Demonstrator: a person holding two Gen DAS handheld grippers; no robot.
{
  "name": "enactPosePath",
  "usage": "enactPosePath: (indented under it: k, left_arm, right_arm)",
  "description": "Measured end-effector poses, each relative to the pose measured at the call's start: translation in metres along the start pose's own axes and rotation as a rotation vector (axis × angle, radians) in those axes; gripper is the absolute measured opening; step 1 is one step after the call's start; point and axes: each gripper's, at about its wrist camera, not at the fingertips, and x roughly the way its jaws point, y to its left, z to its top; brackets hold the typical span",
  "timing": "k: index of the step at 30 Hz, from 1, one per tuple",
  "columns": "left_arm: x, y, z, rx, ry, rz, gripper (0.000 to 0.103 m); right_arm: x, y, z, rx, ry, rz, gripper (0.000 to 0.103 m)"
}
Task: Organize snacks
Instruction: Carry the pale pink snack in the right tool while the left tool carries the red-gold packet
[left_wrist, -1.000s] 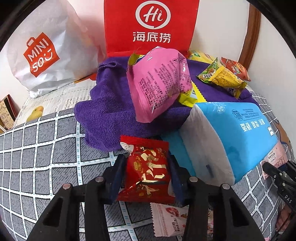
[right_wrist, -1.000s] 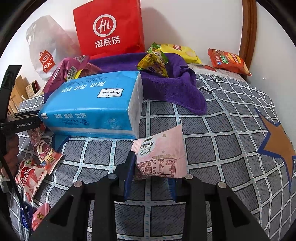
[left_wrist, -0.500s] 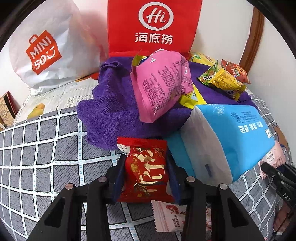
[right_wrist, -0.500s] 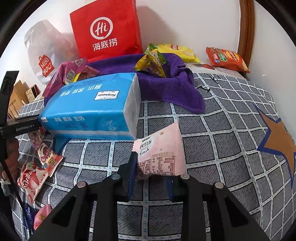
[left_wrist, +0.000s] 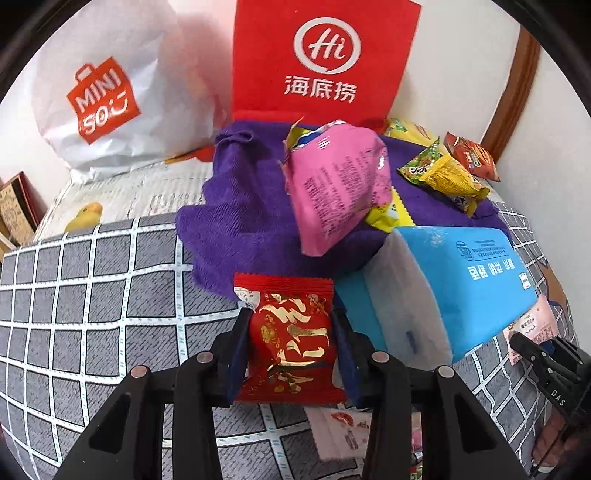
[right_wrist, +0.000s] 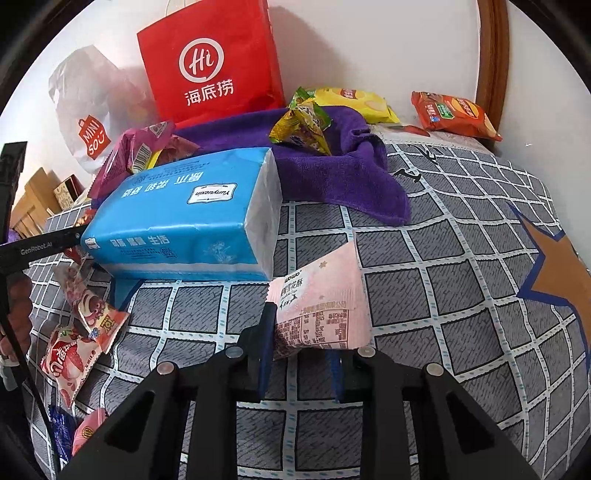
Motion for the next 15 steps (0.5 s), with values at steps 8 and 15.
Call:
enactPosePath:
  k: [8,15]
  left_arm:
    - [-0.020,0.003,0.003,-0.020,-0.015,-0.037,0.040]
    - [-0.051,-0.004,0.008,-0.008,-0.040,-0.051,0.040]
  right_arm:
    - [-0.007,0.012,0.001,-0.071,-0.025,-0.047,0.023]
    - [-0.020,0.021,0.013,-0.060,-0.038,0.015,0.022]
